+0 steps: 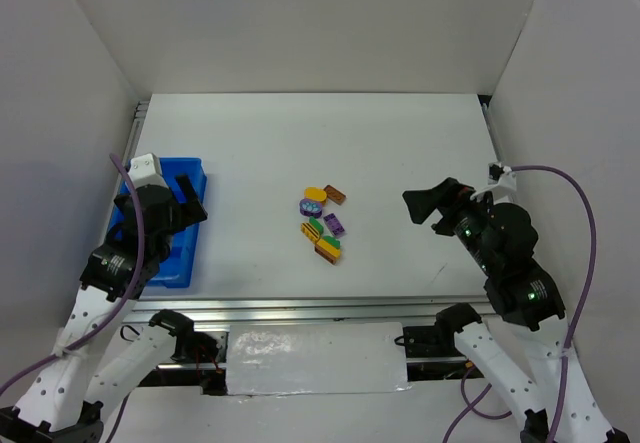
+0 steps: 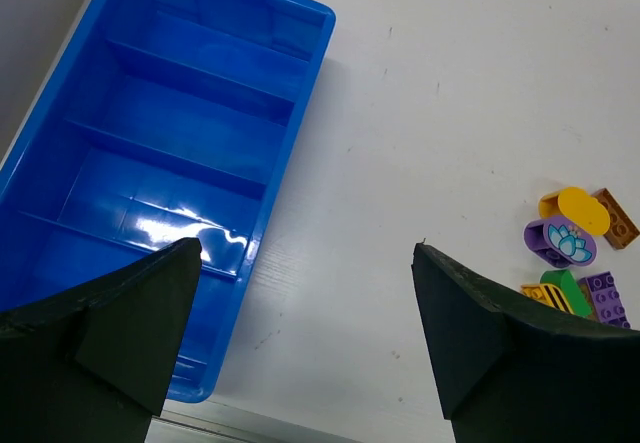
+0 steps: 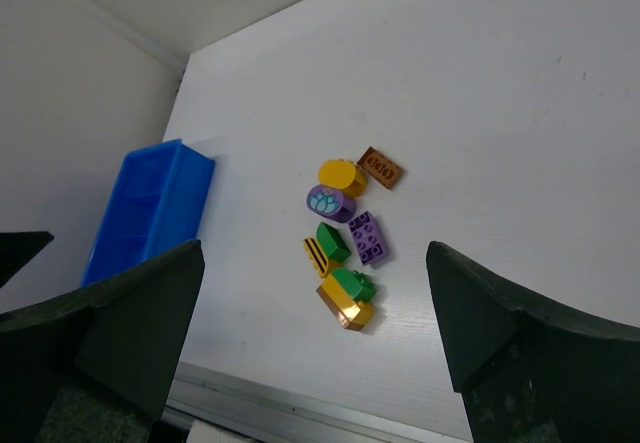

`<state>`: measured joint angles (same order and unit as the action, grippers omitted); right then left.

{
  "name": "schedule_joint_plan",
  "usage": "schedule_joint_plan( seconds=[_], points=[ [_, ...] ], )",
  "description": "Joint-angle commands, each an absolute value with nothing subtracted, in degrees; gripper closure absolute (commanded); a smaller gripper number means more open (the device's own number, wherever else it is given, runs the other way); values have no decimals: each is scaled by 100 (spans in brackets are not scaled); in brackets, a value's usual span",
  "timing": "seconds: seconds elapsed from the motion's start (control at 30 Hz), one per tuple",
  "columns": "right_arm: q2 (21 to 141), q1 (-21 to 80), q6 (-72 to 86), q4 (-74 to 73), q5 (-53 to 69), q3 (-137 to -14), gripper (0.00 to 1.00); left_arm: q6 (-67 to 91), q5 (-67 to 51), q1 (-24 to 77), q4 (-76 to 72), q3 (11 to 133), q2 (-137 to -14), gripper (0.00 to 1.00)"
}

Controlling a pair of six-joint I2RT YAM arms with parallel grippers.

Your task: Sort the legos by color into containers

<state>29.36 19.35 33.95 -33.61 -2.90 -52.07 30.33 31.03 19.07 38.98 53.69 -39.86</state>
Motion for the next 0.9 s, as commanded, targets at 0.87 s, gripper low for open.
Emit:
schedule_joint_plan(
  seconds=[0.87],
  points=[
    [9351, 5001, 2250, -3762, -1344, -6952, 14, 2848, 2593, 1784, 3595, 5484, -3999, 0]
  ],
)
